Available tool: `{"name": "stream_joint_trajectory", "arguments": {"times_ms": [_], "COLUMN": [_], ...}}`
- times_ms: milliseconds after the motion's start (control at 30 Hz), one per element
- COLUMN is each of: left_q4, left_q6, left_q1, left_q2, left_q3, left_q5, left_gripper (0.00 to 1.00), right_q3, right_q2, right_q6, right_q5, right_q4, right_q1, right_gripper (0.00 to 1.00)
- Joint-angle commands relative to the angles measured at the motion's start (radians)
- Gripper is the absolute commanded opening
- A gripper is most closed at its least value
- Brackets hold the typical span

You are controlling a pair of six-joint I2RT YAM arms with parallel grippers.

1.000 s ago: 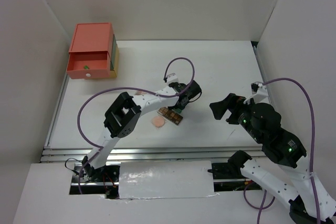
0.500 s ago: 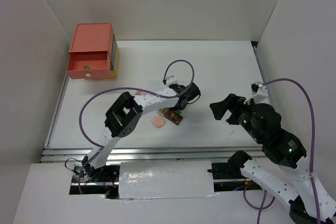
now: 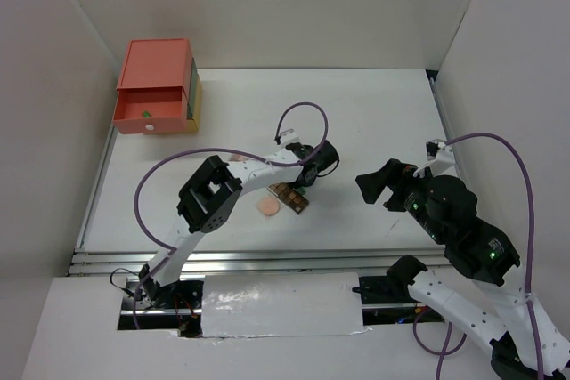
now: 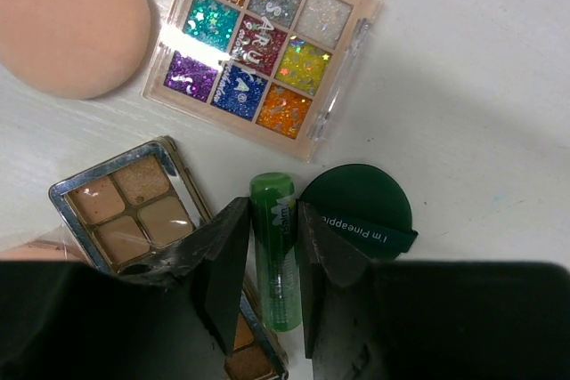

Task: Organize the makeup

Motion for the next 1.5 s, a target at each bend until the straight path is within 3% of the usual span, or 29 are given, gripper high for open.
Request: {"name": "stream_joint_trajectory", "arguments": {"times_ms": [0, 167, 233, 267, 333, 533, 767, 867, 967, 1067, 1167, 1267, 1467], "left_q4": [0.009, 0.016, 0.032, 0.034, 0.049, 0.112, 0.181, 0.127, 0.013, 0.029, 0.023, 0.023, 0.051], "left_q6": [-0.016, -0.024, -0.022, -0.024, -0.024, 0.005, 0.088, 0.136, 0.154, 0.242, 0.301, 0.352, 0.412], "left_q1": [0.006, 0.006, 0.006, 0.006, 0.003, -0.006, -0.014, -0.005, 0.072, 0.318, 0.477, 0.696, 0.876], "left_q2": [0.014, 0.007, -0.006, -0.012, -0.042, -0.17, -0.434, -0.523, -0.614, -0.722, -0.793, -0.803, -0.708], "left_q3": [-0.024, -0.041, -0.052, -0.062, -0.075, -0.113, -0.185, -0.171, -0.144, -0.173, -0.167, -0.142, -0.087], "left_q5": [0.012, 0.018, 0.024, 0.024, 0.021, -0.003, -0.098, -0.161, -0.215, -0.137, -0.106, -0.06, 0.046], "left_gripper": [0.41, 0.38, 0.3, 0.2, 0.17, 0.15, 0.14, 0.14, 0.13, 0.1, 0.11, 0.14, 0.16], "right_q3": [0.009, 0.015, 0.015, 0.015, 0.014, 0.009, 0.009, 0.011, 0.022, 0.025, 0.022, 0.017, 0.026], "right_q2": [-0.006, -0.008, -0.009, -0.009, -0.008, -0.003, -0.002, 0.0, 0.001, -0.005, -0.006, -0.005, 0.009], "right_q6": [-0.019, -0.019, -0.017, -0.019, -0.019, -0.019, -0.02, -0.019, -0.019, -0.017, -0.014, -0.013, -0.013], "right_q5": [-0.001, -0.004, -0.004, -0.004, -0.004, -0.004, -0.003, -0.009, -0.01, -0.021, -0.027, -0.03, -0.052], "right_q4": [0.013, 0.01, 0.01, 0.01, 0.013, 0.016, 0.014, 0.017, 0.01, 0.017, 0.022, 0.028, 0.045], "right_q1": [-0.004, -0.007, -0.007, -0.007, -0.005, -0.005, -0.004, -0.007, -0.005, -0.005, -0.005, -0.005, -0.005], "right_gripper": [1.0, 1.0, 1.0, 1.0, 1.0, 1.0, 1.0, 1.0, 1.0, 1.0, 1.0, 1.0, 1.0]}}
